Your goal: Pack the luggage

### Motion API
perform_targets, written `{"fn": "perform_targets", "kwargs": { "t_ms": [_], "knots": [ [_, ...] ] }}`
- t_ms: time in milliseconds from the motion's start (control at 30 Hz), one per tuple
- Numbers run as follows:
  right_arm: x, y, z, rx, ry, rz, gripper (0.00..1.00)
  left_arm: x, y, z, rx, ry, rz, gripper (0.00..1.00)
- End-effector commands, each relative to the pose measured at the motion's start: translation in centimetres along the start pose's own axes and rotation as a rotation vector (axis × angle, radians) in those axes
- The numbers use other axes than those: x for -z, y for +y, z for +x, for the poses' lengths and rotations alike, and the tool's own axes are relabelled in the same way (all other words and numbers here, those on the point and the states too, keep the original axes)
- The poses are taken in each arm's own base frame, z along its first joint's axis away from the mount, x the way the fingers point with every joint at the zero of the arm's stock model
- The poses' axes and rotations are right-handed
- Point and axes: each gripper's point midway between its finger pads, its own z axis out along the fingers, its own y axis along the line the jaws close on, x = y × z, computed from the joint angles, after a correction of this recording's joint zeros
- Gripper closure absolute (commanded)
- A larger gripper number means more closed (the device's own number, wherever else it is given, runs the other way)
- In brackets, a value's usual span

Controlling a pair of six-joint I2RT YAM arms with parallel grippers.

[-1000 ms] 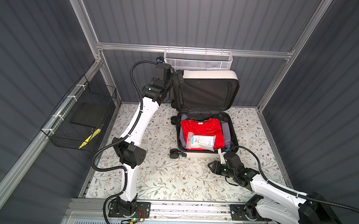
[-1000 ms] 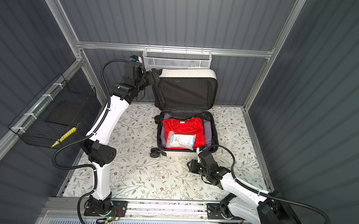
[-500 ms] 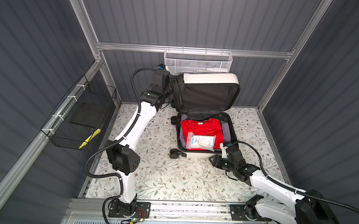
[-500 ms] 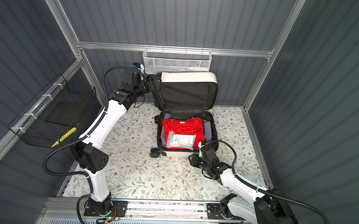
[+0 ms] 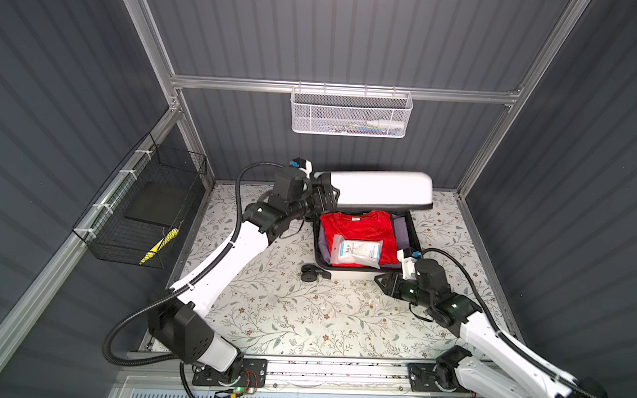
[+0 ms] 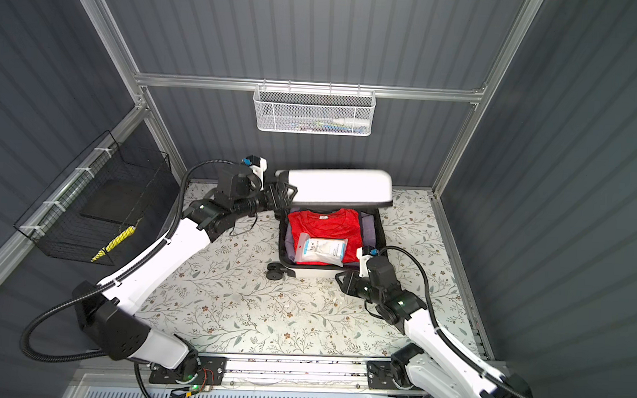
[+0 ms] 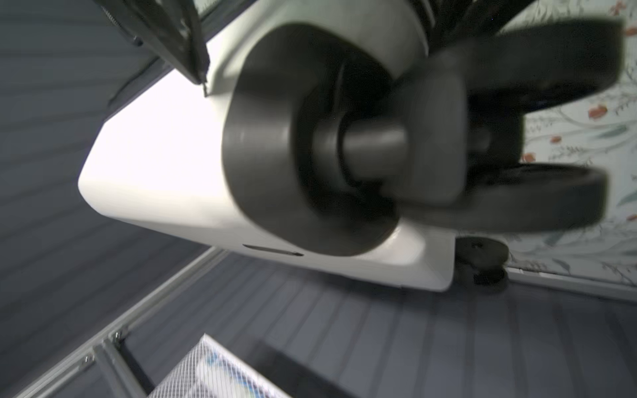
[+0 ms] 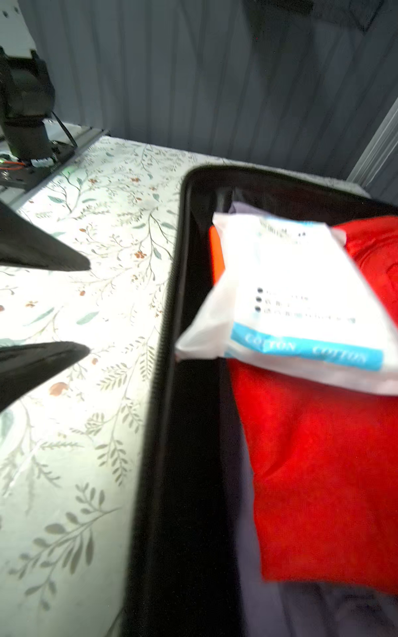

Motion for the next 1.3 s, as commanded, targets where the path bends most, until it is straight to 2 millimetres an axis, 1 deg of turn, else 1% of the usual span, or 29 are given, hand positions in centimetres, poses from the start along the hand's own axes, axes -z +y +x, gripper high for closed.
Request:
{"fn": "perform_targets", "kwargs": {
  "t_ms": [0,100,167,233,300,400,500,533,567,667,767,867,1000,1133,1267],
  "knots": [
    [3.5,0.1,2.4,-0.051,0.059,0.001,0.63,4.7,0.6,1.7,0.048,-0.006,-0.001,0.0],
    [6.7,-0.5,4.0,-0.078,0.049,0.014,0.63,9.2,1.8,2.2,0.067,-0.07,-0.035,0.0],
    [8.2,-1.2,4.9,-0.103,0.036,0.029,0.63,11.3,2.4,2.0,0.066,-0.108,-0.064,0.0],
    [8.9,-2.0,5.5,-0.132,0.018,0.044,0.63,12.5,2.5,1.6,0.05,-0.12,-0.088,0.0],
    [9.0,-2.6,5.8,-0.154,0.006,0.054,0.63,12.6,2.6,1.2,0.029,-0.114,-0.113,0.0],
    [8.4,-3.3,6.2,-0.175,0.011,0.069,0.63,11.8,2.5,0.5,0.0,-0.1,-0.144,0.0],
    [7.4,-4.3,6.3,-0.179,0.009,0.104,0.63,10.2,3.2,0.0,-0.032,-0.078,-0.205,0.0],
    [7.1,-4.6,6.3,-0.179,0.011,0.113,0.63,10.2,2.7,-1.1,-0.041,-0.092,-0.2,0.0],
    [6.6,-4.8,6.3,-0.178,0.015,0.119,0.63,9.6,2.8,-1.4,-0.057,-0.083,-0.212,0.0],
    [5.4,-5.6,6.7,-0.172,0.042,0.145,0.61,7.8,4.2,-2.3,-0.081,-0.044,-0.261,0.0],
    [4.2,-6.3,6.7,-0.163,0.046,0.164,0.55,5.6,5.8,-2.8,-0.115,0.015,-0.262,0.0],
    [3.2,-7.4,6.4,-0.167,0.032,0.203,0.53,3.6,6.0,-2.2,-0.176,0.097,-0.212,0.0],
    [2.2,-8.5,5.6,-0.21,0.005,0.221,0.53,1.5,5.6,0.2,-0.216,0.222,-0.127,0.0],
    [2.2,-9.1,4.7,-0.237,-0.023,0.23,0.53,0.5,5.2,2.4,-0.216,0.277,-0.045,0.0],
    [2.4,-10.0,3.9,-0.266,-0.051,0.243,0.54,-0.1,5.2,4.0,-0.208,0.316,0.008,0.0]
  ]
}}
